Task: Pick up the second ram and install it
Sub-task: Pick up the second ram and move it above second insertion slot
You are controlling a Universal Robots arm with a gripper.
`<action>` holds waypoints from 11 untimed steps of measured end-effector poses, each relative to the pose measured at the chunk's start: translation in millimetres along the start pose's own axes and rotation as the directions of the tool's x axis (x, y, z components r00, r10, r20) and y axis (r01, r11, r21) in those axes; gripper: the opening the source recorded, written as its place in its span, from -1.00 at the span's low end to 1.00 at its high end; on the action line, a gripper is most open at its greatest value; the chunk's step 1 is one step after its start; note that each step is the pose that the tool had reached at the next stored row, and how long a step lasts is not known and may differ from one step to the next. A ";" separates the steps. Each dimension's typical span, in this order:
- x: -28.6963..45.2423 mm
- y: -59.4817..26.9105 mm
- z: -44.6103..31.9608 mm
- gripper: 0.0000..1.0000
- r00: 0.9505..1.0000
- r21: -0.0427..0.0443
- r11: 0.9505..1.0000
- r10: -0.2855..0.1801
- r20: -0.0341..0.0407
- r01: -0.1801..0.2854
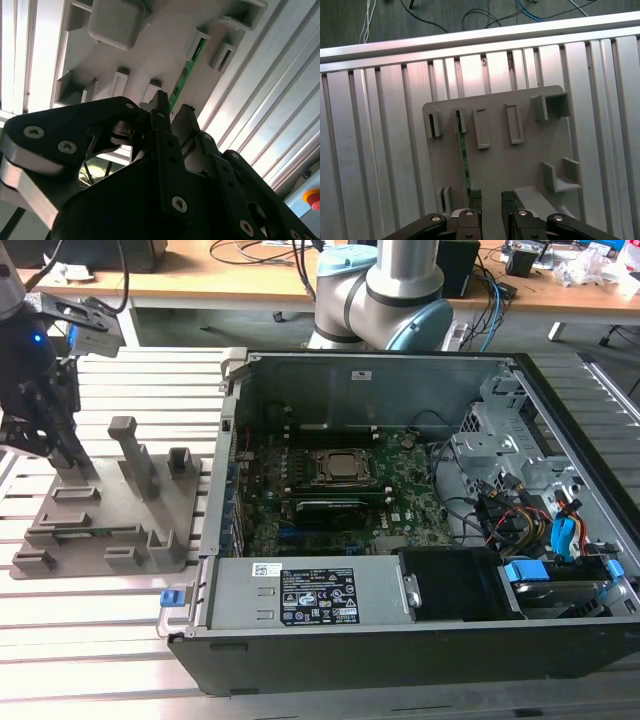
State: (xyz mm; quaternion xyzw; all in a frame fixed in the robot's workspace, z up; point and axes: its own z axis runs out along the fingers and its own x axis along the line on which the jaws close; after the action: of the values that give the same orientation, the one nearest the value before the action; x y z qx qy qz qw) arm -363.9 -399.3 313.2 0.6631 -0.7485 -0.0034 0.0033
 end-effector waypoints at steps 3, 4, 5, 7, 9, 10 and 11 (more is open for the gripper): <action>0.0 0.0 3.5 -0.40 1.000 0.000 1.000 0.000 0.000 0.000; 0.0 0.0 5.2 -0.40 1.000 0.000 1.000 0.000 0.000 0.000; 0.0 -0.1 6.9 -0.40 1.000 0.000 1.000 0.000 0.000 0.000; 0.0 -0.1 8.4 -0.40 1.000 0.000 1.000 0.000 0.000 0.000; 0.0 -0.1 12.1 -0.40 1.000 0.000 1.000 0.000 0.000 0.000; 0.0 -0.1 12.9 -0.40 1.000 0.000 1.000 0.000 0.000 0.000; 0.0 -0.1 13.5 -0.40 1.000 0.000 1.000 0.000 0.000 0.000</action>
State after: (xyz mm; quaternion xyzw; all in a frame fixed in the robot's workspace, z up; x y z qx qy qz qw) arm -363.9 -399.3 299.7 0.6631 -0.7486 -0.0035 0.0033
